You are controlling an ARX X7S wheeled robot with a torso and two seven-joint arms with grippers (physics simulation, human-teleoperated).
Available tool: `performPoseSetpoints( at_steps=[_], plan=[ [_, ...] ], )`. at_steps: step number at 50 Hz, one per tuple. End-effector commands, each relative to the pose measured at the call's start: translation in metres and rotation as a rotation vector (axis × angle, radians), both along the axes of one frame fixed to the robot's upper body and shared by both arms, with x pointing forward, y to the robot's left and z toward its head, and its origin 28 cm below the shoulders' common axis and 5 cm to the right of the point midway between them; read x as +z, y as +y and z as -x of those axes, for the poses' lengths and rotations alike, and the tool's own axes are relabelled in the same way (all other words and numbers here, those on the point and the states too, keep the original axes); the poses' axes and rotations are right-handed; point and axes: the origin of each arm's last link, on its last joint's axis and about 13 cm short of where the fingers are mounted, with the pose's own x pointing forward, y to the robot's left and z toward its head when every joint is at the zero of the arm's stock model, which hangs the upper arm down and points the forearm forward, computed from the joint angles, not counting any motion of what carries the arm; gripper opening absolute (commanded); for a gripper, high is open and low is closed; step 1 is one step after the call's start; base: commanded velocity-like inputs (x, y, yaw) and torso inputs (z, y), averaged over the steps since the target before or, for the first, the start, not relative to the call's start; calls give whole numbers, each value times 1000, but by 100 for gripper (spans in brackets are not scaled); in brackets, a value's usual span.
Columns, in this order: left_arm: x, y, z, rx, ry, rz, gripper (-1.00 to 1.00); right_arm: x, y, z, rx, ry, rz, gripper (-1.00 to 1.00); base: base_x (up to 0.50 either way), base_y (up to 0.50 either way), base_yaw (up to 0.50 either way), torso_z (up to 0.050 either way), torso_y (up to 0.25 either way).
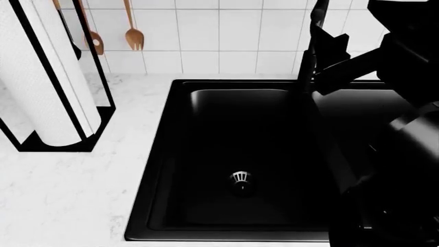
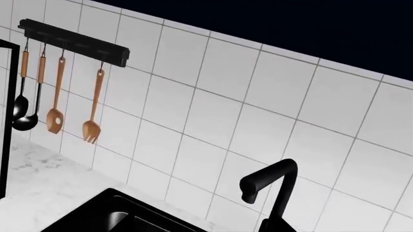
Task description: Pick the corn, radish from the counter and place them in the cabinet. Then close the cabinet.
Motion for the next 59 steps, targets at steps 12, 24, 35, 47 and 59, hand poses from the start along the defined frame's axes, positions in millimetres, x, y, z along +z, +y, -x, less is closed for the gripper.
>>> performPoseSetpoints(
  at_steps=[12, 24, 35, 47, 59],
  plan=[
    [-56, 5, -25, 105, 509, -120, 100, 3, -3, 4, -9, -14, -7, 100, 3, 0, -1, 0, -8],
    [-19, 17, 19, 1, 402, 44, 100, 10, -6, 9, -26, -30, -11, 100, 8, 0, -2, 0, -10],
    [-19, 54, 61, -101, 239, 258, 100, 17, -8, 11, -37, -54, -17, 100, 1, 0, 0, 0, -3],
    [-46, 76, 88, -125, 178, 282, 100, 24, -14, 17, -64, -89, -15, 100, 0, 0, 0, 0, 0],
    [-73, 98, 92, -104, 195, 289, 100, 28, -21, 27, -104, -132, 6, 100, 0, 0, 0, 0, 0]
  ],
)
